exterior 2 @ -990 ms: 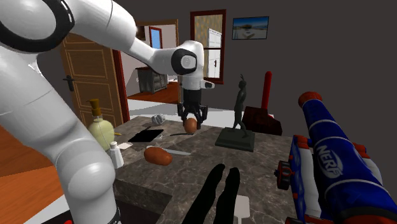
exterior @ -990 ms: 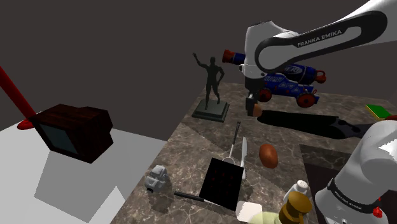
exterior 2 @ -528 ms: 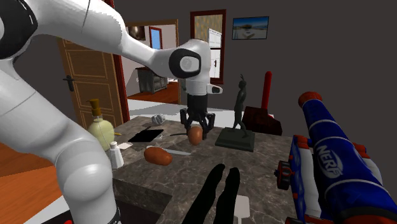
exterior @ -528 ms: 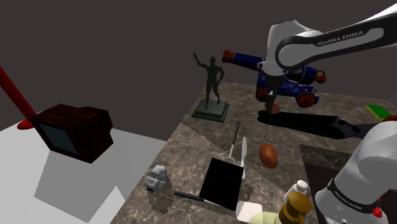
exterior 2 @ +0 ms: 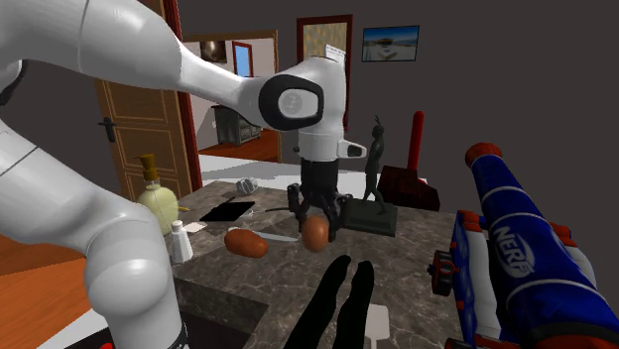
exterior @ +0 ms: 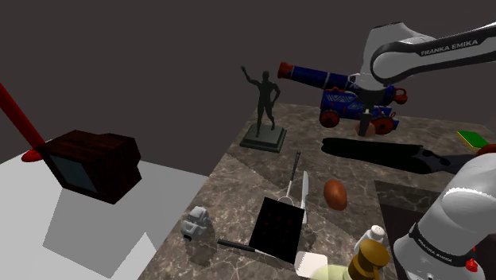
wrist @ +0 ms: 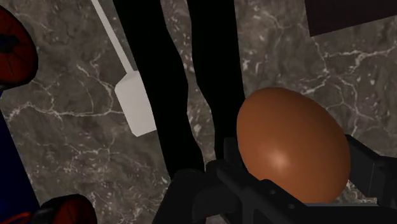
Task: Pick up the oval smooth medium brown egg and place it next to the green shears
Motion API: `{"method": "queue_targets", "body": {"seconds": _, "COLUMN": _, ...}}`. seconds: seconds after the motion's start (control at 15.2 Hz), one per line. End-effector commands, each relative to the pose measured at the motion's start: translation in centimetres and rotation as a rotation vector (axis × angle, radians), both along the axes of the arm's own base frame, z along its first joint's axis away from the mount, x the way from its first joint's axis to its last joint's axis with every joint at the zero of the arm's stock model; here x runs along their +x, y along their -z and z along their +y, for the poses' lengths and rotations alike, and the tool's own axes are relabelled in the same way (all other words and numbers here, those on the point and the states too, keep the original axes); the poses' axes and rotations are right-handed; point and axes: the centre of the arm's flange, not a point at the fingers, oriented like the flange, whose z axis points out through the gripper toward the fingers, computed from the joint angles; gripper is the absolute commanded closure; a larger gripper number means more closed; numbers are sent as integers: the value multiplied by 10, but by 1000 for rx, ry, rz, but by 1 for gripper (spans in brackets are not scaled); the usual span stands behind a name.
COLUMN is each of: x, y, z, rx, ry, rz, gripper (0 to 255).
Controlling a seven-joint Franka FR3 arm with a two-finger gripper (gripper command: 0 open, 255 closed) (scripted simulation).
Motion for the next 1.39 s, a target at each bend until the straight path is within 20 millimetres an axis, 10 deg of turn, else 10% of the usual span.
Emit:
{"method": "queue_targets", "body": {"seconds": 0.0, "x": -12, "y": -1, "z": -23, "rx": 0, "ry": -2, "rz": 0, "gripper": 255}}
{"method": "queue_targets", "body": {"seconds": 1.32, "x": -142, "y": -2, "z": -253, "rx": 0, "ry": -2, "rz": 0, "gripper": 255}}
